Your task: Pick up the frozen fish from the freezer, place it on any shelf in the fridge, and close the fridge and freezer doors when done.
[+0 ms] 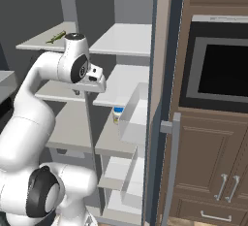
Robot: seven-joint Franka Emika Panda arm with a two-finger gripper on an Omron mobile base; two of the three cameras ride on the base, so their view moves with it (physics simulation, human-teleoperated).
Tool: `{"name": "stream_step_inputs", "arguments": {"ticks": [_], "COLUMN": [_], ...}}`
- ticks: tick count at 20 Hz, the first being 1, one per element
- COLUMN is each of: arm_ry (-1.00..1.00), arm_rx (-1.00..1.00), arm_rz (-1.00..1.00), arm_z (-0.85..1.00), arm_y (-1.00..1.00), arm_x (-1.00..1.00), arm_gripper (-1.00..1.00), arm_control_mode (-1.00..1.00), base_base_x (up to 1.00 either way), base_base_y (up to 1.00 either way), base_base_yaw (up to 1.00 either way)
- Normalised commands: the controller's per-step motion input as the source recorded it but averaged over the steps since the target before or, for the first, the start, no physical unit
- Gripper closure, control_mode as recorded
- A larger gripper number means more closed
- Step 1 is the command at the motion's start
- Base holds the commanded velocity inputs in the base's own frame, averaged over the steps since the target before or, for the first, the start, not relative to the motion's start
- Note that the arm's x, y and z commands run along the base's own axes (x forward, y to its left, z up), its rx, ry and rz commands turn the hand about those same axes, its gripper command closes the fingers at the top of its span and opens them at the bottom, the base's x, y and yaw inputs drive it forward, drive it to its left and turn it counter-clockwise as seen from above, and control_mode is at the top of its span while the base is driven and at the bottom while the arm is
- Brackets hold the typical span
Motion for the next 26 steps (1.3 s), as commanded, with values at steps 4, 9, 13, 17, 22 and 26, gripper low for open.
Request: {"name": "stream_step_inputs", "arguments": {"ticks": [4,9,13,17,22,26], "arm_ry": [0.00,0.00,0.00,-0.02,0.00,-0.01], "arm_rx": [0.00,0.00,0.00,0.00,0.00,0.00], "arm_rz": [0.00,0.00,0.00,0.00,0.00,0.00], "arm_z": [0.00,0.00,0.00,0.00,0.00,0.00], "arm_y": [0.00,0.00,0.00,0.00,0.00,0.00], "arm_x": [-0.32,-0.55,-0.56,-0.54,-0.13,0.00], "arm_gripper": [-1.00,-1.00,-1.00,-1.00,-1.00,-1.00], "arm_control_mode": [-1.00,-1.00,-1.00,-1.00,-1.00,-1.00], "base_base_x": [0.00,0.00,0.00,0.00,0.00,0.00], "base_base_y": [0.00,0.00,0.00,0.00,0.00,0.00], "base_base_yaw": [0.00,0.00,0.00,0.00,0.00,0.00]}}
